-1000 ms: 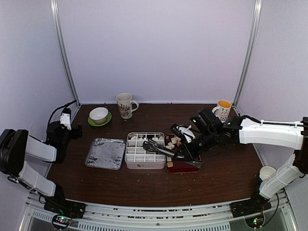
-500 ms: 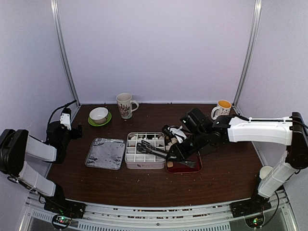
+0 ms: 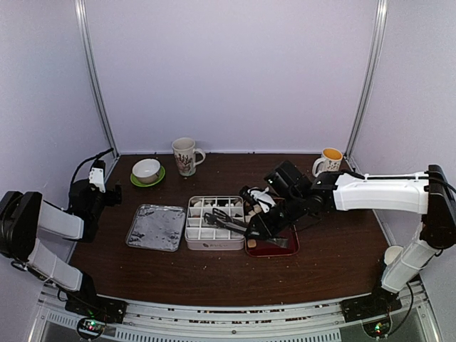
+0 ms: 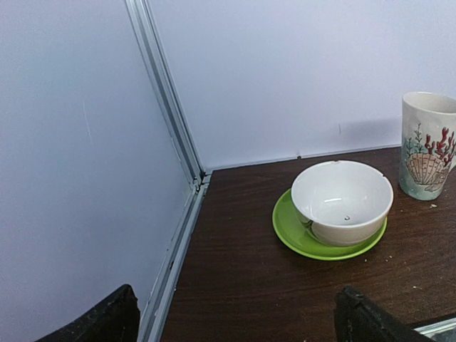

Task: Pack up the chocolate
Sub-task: Place the fake chocolate in the empty pocket of the box.

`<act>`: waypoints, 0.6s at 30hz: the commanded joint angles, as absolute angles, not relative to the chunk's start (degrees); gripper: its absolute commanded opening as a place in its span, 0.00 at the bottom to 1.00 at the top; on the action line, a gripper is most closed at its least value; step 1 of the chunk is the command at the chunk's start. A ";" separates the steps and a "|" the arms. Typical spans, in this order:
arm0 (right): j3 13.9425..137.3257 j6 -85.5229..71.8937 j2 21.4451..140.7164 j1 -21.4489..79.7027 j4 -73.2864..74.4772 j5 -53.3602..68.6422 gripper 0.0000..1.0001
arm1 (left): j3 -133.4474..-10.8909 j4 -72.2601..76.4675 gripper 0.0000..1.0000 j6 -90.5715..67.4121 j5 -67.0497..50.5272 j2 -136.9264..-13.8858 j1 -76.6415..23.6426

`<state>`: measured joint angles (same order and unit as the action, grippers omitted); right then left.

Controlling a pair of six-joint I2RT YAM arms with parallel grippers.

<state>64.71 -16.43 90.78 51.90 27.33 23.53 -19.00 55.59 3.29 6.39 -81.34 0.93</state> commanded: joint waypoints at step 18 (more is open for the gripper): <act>66.80 -15.58 88.29 52.29 27.02 20.22 0.36 | -18.90 58.23 0.98 2.79 5.89 -81.65 1.40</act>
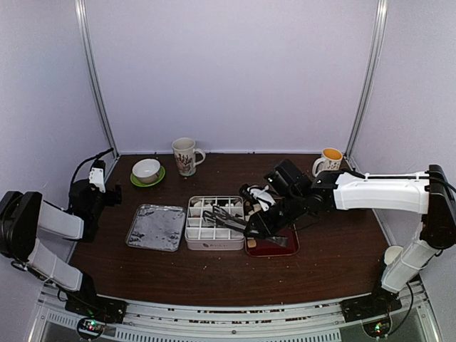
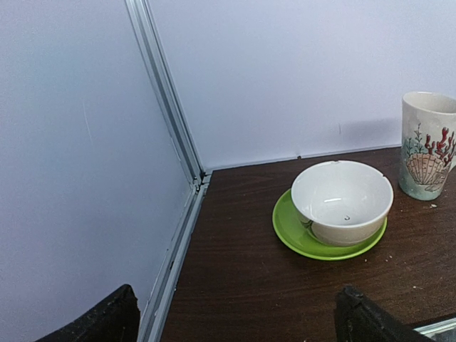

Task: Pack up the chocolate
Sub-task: Place the fake chocolate in the empty pocket of the box, then position the fake chocolate on the plate.

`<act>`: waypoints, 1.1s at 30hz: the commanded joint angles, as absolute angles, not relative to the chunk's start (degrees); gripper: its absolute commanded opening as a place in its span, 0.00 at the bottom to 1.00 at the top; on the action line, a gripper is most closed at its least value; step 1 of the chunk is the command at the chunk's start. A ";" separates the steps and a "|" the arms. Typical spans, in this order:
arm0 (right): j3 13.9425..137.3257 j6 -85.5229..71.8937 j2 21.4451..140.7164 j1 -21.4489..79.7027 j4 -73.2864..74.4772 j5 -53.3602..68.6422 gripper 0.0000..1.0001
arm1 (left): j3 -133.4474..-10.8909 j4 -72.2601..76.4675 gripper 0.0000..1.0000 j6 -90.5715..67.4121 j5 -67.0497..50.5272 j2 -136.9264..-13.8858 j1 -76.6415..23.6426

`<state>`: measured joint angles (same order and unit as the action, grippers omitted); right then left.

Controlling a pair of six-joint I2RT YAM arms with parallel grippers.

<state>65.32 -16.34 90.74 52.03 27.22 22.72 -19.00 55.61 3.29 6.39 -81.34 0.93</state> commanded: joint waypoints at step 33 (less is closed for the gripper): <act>50.71 -20.26 63.30 52.26 46.06 9.25 0.37 | -18.85 58.29 0.98 2.80 5.98 -81.65 1.36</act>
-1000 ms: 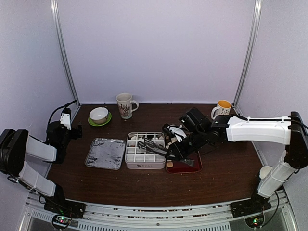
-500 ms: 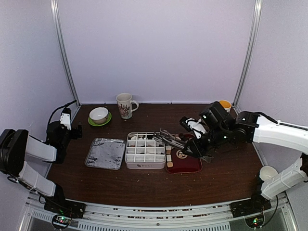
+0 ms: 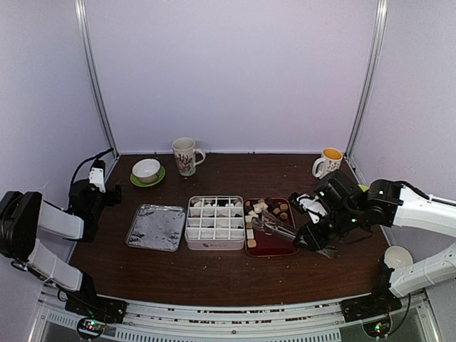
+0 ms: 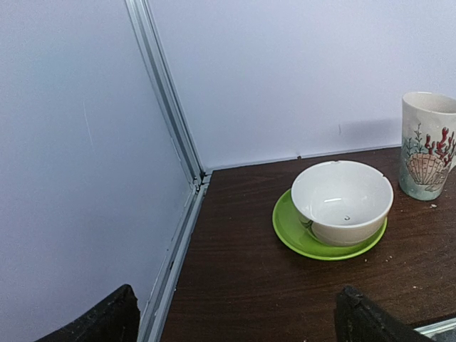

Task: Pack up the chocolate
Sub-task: Position the fake chocolate on the plate.

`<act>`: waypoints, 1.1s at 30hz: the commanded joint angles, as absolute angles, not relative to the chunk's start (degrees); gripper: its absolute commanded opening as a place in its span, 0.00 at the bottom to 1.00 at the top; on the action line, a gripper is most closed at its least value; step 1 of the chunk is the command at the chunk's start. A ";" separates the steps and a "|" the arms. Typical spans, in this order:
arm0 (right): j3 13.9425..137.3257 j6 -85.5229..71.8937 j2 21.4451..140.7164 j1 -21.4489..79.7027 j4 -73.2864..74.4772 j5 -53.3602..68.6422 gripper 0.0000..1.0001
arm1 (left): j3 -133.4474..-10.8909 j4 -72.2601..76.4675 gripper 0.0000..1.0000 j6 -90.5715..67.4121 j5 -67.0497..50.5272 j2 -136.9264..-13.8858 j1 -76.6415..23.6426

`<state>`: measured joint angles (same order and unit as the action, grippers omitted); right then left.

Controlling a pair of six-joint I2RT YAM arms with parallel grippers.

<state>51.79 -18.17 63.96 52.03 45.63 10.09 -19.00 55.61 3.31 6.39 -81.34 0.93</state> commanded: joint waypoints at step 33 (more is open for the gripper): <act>52.03 -20.92 71.51 52.24 41.50 14.00 0.38 | -18.81 58.31 0.98 2.81 5.98 -81.65 1.39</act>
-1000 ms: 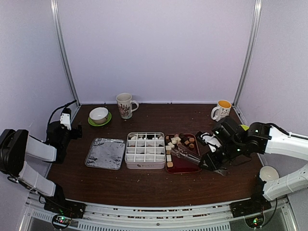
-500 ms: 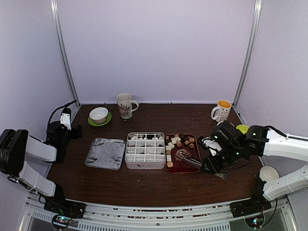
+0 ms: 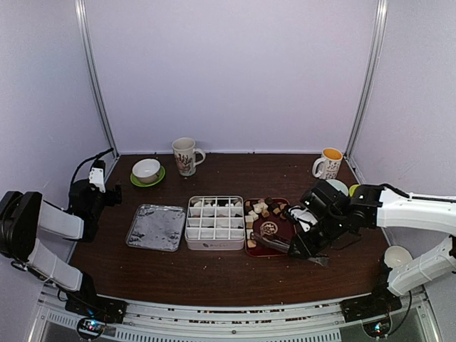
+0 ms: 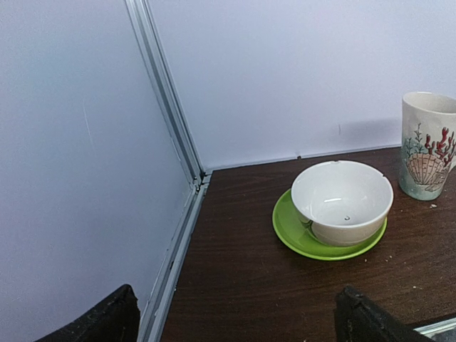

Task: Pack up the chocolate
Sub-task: Position the fake chocolate on the plate.

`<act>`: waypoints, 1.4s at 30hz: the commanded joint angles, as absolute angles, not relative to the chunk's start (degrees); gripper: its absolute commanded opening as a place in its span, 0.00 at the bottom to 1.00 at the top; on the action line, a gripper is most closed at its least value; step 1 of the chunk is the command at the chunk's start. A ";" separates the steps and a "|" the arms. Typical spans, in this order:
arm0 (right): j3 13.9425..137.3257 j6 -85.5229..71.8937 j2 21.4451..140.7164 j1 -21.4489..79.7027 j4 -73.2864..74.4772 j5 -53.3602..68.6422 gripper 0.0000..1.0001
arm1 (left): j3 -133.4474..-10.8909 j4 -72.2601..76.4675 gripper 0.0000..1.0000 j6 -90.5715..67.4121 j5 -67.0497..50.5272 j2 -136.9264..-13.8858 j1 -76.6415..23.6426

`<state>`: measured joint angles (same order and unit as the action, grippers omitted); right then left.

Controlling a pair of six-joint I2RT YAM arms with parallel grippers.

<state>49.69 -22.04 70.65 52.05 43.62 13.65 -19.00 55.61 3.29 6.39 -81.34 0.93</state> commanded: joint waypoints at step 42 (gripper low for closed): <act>53.66 -20.07 73.16 51.02 45.90 2.79 0.44 | -18.81 58.35 0.98 2.81 5.98 -81.65 1.41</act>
